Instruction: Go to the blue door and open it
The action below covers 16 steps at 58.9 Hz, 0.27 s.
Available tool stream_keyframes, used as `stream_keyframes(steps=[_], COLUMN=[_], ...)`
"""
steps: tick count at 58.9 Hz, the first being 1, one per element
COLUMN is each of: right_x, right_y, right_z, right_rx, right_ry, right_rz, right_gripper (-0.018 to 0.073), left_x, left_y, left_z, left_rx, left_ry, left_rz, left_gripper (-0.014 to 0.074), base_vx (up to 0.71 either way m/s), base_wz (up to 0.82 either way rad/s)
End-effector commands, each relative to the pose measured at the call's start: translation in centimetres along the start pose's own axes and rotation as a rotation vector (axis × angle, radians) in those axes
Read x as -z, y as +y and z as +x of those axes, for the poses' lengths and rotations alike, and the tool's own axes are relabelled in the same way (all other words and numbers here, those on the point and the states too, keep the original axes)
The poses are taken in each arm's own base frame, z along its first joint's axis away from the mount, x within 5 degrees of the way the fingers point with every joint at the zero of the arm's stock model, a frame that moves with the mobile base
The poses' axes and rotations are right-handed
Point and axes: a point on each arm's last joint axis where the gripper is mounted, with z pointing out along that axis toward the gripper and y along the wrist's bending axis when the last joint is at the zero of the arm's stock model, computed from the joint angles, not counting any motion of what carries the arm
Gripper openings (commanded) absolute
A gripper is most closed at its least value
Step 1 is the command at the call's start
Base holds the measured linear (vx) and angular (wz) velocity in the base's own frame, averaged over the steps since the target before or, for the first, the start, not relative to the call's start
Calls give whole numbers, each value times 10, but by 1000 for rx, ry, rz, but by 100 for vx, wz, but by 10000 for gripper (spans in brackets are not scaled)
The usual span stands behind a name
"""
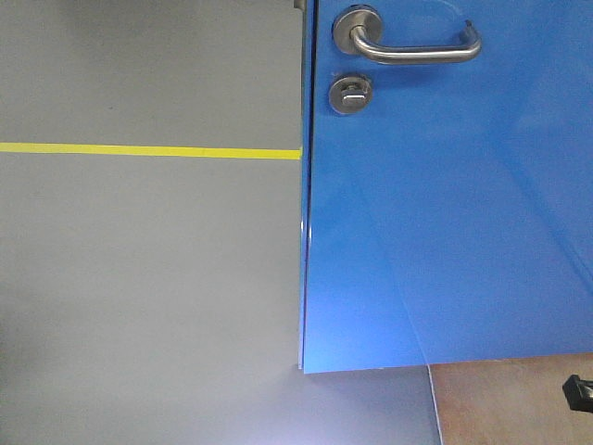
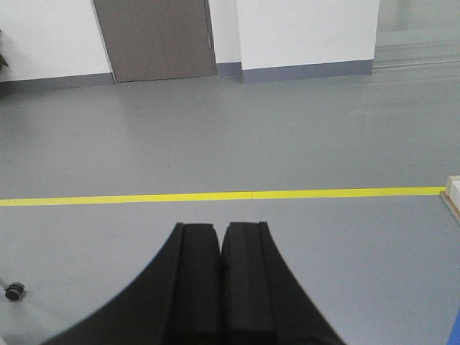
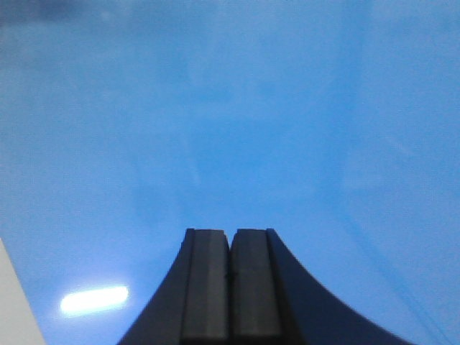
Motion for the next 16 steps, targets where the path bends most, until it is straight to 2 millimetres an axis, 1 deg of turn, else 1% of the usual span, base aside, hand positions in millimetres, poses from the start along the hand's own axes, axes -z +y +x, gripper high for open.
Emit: stream_keyframes(steps=[1,16], right_x=[-1,-1], right_y=[0,0], right_z=[0,0], right_rx=[4,4], right_ry=[-65,-65], right_rz=[-1,-1], right_gripper=[2,2], left_x=[1,1], left_y=[0,0], left_z=[-8,-8], left_rx=[10,10], left_ry=[-92,-92], left_rz=[-4,-4], left_gripper=[70,70], base_vx=[0,0], base_wz=[0,0])
